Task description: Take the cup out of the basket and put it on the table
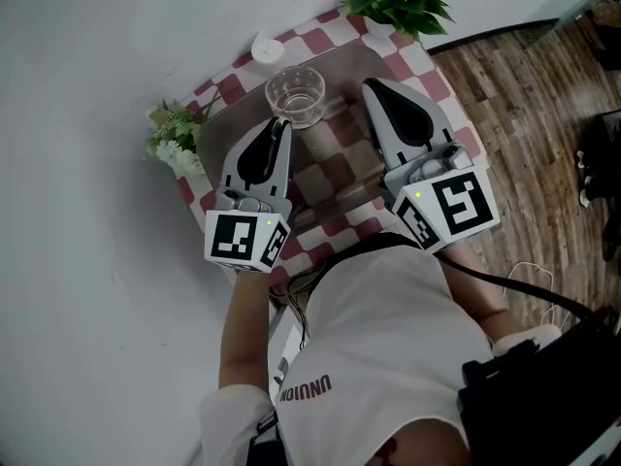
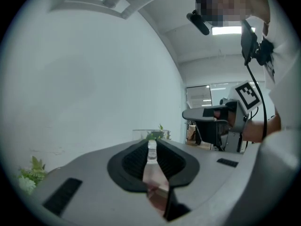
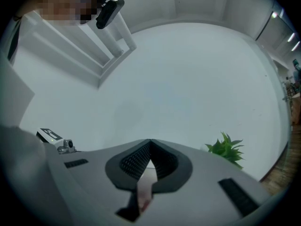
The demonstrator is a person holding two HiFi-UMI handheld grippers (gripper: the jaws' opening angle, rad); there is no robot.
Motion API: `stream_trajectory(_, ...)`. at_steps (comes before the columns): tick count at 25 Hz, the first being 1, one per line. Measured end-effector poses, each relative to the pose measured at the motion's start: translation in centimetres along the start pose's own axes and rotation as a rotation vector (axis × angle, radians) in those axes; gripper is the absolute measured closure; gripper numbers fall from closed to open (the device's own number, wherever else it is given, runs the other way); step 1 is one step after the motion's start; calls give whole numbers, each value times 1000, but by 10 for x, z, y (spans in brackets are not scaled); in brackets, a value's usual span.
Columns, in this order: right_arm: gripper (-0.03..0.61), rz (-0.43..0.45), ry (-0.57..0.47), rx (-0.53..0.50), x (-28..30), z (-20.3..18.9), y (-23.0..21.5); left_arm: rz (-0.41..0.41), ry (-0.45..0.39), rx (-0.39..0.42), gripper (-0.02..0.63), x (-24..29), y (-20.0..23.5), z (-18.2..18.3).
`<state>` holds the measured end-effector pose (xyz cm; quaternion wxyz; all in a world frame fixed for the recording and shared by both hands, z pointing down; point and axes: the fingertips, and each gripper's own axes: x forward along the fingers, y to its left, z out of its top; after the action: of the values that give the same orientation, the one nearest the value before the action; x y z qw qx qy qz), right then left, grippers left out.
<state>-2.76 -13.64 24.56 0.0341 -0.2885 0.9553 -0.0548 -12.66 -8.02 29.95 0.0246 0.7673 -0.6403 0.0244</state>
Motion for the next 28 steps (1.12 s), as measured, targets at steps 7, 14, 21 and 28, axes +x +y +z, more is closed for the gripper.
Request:
stream_trajectory(7,561,59,-3,-4,10,-1,22,75,-46,-5,555,-26,15,11)
stream_trajectory(14,561,111,-6,-7,19,-1,43,116,-101,-20,555,-38,21,32)
stream_trajectory(21,561,159,-2,-5,26,-3,59,157,-127,-17,555,-54,27,44)
stream_trajectory(28,561,211,-1,-8,34,-4,73,218,-145,0,555,-75,36,52)
